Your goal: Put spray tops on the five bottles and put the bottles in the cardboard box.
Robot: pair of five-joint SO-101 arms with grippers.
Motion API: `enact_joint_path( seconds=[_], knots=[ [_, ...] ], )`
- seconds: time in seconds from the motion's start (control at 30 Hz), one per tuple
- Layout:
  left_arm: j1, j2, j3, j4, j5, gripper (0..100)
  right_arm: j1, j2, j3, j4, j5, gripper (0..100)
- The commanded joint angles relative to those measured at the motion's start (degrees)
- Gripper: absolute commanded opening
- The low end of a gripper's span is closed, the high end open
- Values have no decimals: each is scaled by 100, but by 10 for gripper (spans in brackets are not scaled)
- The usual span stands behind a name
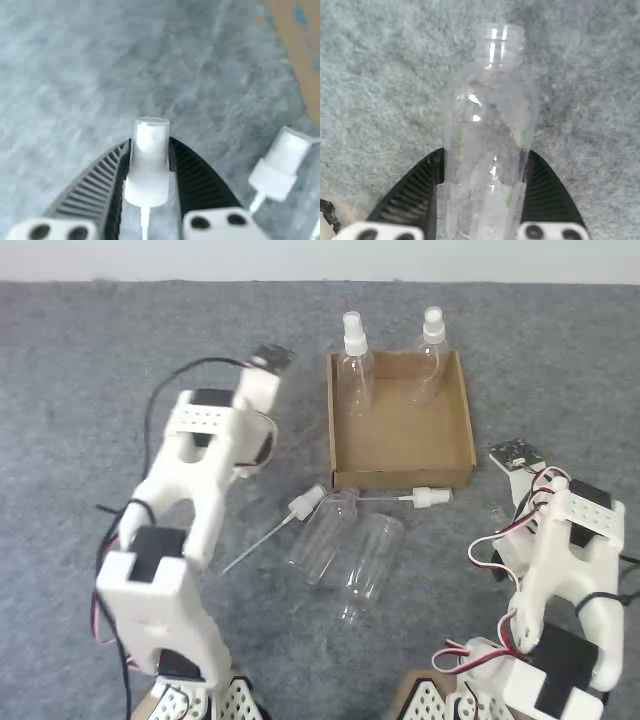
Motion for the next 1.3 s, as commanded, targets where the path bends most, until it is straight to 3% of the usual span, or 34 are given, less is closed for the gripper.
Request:
enact_joint_path(
  seconds=[0.0,0.13,0.4,0.53,0.83,1.27],
  knots=[
    [-141,-1231,-189,369,308,10,84,-295,-18,-13,70,85],
    [-97,-2189,57,501,484,10,84,-295,-18,-4,70,106],
    [97,-3956,1367,484,905,10,75,-295,-105,-4,44,320],
    [264,-4598,1991,264,1090,11,48,-295,-369,-4,35,377],
    [431,-5231,3591,-923,1336,12,-505,13,-2004,1059,-343,303],
    [378,-5213,3741,-1011,1319,12,-22,2308,-3218,1130,-334,298]
  ],
)
